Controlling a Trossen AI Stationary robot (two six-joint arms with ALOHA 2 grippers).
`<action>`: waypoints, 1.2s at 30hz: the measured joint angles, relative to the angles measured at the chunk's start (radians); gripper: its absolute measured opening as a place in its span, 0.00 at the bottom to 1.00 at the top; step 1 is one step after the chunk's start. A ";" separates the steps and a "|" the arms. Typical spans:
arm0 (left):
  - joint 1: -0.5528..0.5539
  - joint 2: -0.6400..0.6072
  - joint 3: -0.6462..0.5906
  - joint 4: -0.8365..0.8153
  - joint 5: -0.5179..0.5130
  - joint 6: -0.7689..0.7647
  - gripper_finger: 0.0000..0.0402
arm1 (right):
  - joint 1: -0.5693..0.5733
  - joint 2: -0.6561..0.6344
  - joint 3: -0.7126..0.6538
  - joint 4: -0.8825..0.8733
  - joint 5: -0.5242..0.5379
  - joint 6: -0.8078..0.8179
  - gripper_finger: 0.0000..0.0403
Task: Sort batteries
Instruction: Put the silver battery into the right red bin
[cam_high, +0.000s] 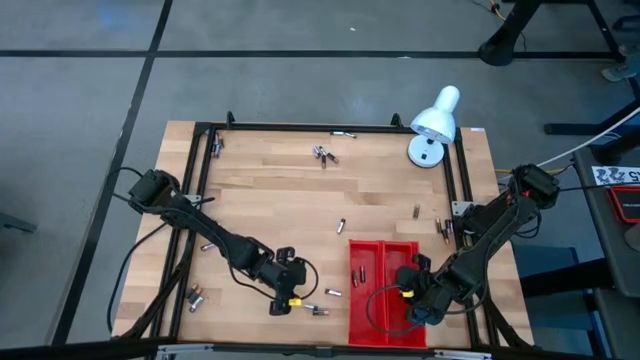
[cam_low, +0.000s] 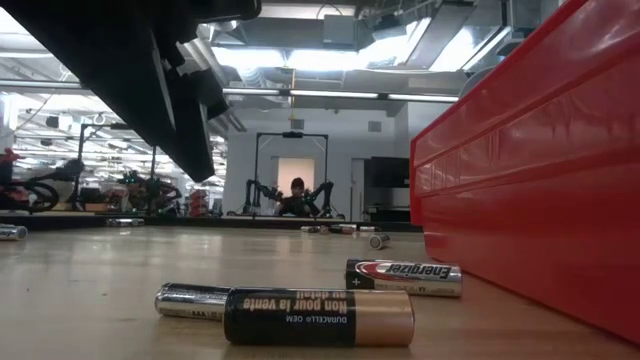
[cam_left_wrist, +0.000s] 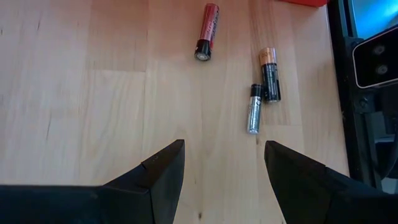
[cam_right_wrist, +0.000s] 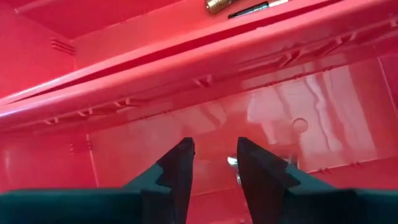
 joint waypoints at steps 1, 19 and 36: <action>0.000 0.000 0.000 0.000 0.000 0.000 0.52 | 0.000 -0.002 0.000 -0.002 -0.004 0.000 0.32; -0.020 0.018 0.000 0.096 0.000 0.250 0.52 | 0.000 -0.195 0.196 -0.124 0.241 -0.120 0.31; 0.070 0.151 0.011 0.445 -0.064 0.405 0.52 | 0.000 -0.199 0.212 -0.129 0.292 -0.183 0.31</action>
